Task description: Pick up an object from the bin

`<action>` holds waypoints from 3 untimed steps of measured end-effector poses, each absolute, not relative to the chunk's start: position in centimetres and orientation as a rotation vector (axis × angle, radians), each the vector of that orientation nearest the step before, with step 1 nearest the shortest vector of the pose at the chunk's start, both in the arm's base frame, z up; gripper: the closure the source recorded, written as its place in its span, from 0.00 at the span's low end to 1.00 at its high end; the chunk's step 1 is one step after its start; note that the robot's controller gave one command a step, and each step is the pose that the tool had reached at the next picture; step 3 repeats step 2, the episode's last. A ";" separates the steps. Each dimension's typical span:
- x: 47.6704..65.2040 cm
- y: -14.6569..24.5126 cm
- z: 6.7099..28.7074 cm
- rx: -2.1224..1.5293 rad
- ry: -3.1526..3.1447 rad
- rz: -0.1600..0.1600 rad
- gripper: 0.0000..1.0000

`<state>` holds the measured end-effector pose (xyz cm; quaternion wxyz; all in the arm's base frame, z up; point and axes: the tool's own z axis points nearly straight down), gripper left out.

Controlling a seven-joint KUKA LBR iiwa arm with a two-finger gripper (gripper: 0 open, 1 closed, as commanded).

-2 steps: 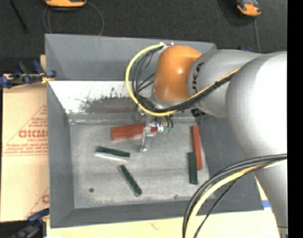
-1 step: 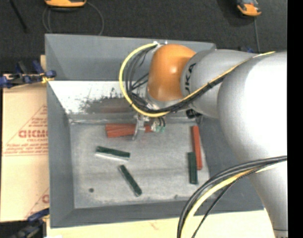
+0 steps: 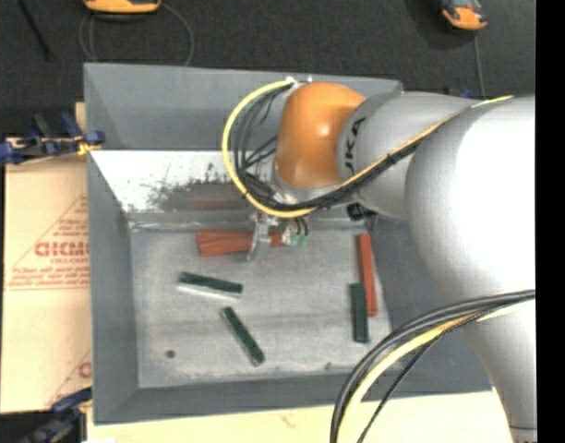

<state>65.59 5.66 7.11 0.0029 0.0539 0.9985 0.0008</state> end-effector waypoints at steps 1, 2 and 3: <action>65.8 5.6 11.5 0.168 3.128 0.003 1.00; 65.9 5.6 20.1 0.166 3.124 0.004 1.00; 65.9 5.6 20.1 0.166 3.124 0.004 1.00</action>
Offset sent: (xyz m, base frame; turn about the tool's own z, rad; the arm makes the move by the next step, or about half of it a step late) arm 0.0000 0.0001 0.1239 0.0000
